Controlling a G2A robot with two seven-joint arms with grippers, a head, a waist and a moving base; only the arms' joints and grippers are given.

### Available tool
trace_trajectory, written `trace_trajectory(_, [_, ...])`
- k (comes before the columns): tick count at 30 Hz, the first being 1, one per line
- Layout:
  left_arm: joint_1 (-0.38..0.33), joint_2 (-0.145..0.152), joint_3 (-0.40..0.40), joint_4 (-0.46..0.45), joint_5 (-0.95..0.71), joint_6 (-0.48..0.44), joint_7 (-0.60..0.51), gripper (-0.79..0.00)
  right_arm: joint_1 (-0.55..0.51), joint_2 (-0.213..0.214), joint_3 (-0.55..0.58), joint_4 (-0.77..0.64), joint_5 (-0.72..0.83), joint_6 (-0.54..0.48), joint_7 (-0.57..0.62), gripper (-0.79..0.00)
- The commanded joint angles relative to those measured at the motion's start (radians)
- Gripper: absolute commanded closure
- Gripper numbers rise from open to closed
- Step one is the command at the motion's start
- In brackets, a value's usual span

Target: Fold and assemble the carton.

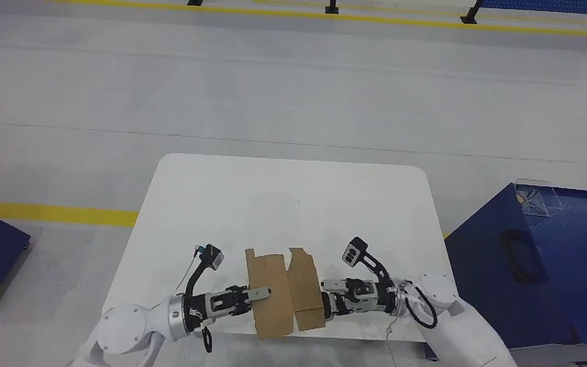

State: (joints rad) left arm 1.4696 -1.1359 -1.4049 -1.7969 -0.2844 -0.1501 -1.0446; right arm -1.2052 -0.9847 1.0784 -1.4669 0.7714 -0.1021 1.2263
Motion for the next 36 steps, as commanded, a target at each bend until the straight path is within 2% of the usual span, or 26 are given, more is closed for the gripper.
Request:
trace_trajectory(1, [0.015, -0.002, -0.018, 0.003, 0.063, -0.044, 0.185, 0.0, -0.027, 0.008, 0.033, -0.051, -0.275, -0.171, -0.144, -0.785])
trace_trajectory(3, [0.028, -0.01, -0.004, 0.01, -0.035, -0.054, 0.246, 0.0, -0.061, 0.013, 0.073, -0.096, -0.259, -0.237, -0.176, -0.785])
trace_trajectory(7, [0.024, -0.032, 0.05, 0.036, -0.318, -0.085, 0.318, 0.0, -0.135, 0.028, 0.172, -0.154, -0.435, -0.459, -0.283, -0.785])
trace_trajectory(10, [0.002, -0.046, 0.101, 0.071, -0.514, -0.062, 0.306, 0.0, -0.189, 0.033, 0.232, -0.199, -0.599, -0.622, -0.379, -0.785])
trace_trajectory(12, [-0.013, -0.056, 0.135, 0.093, -0.645, -0.021, 0.271, 0.0, -0.223, 0.033, 0.261, -0.227, -0.705, -0.685, -0.456, -0.785])
trace_trajectory(15, [-0.037, -0.065, 0.18, 0.126, -0.768, 0.059, 0.217, 0.0, -0.264, 0.029, 0.265, -0.268, -0.796, -0.688, -0.536, -0.785])
trace_trajectory(19, [-0.069, -0.075, 0.233, 0.163, -0.795, 0.115, 0.206, 0.0, -0.284, 0.028, 0.254, -0.305, -0.8, -0.695, -0.556, -0.785])
trace_trajectory(24, [-0.09, -0.088, 0.295, 0.209, -0.803, 0.141, 0.202, 0.0, -0.28, 0.033, 0.234, -0.324, -0.672, -0.675, -0.494, -0.785])
trace_trajectory(32, [-0.114, -0.096, 0.33, 0.243, -0.821, 0.209, 0.174, 0.0, -0.246, 0.032, 0.193, -0.312, -0.62, -0.639, -0.432, -0.785])
trace_trajectory(33, [-0.115, -0.097, 0.328, 0.244, -0.83, 0.213, 0.177, 0.0, -0.238, 0.031, 0.183, -0.305, -0.617, -0.633, -0.425, -0.745])
trace_trajectory(34, [-0.116, -0.097, 0.327, 0.245, -0.834, 0.218, 0.179, 0.0, -0.23, 0.03, 0.173, -0.299, -0.614, -0.626, -0.418, -0.653])
trace_trajectory(35, [-0.117, -0.098, 0.325, 0.247, -0.837, 0.221, 0.182, 0.0, -0.223, 0.029, 0.164, -0.295, -0.611, -0.624, -0.414, -0.446])
trace_trajectory(36, [-0.117, -0.098, 0.323, 0.25, -0.841, 0.222, 0.186, 0.0, -0.218, 0.028, 0.157, -0.291, -0.609, -0.625, -0.413, -0.351])
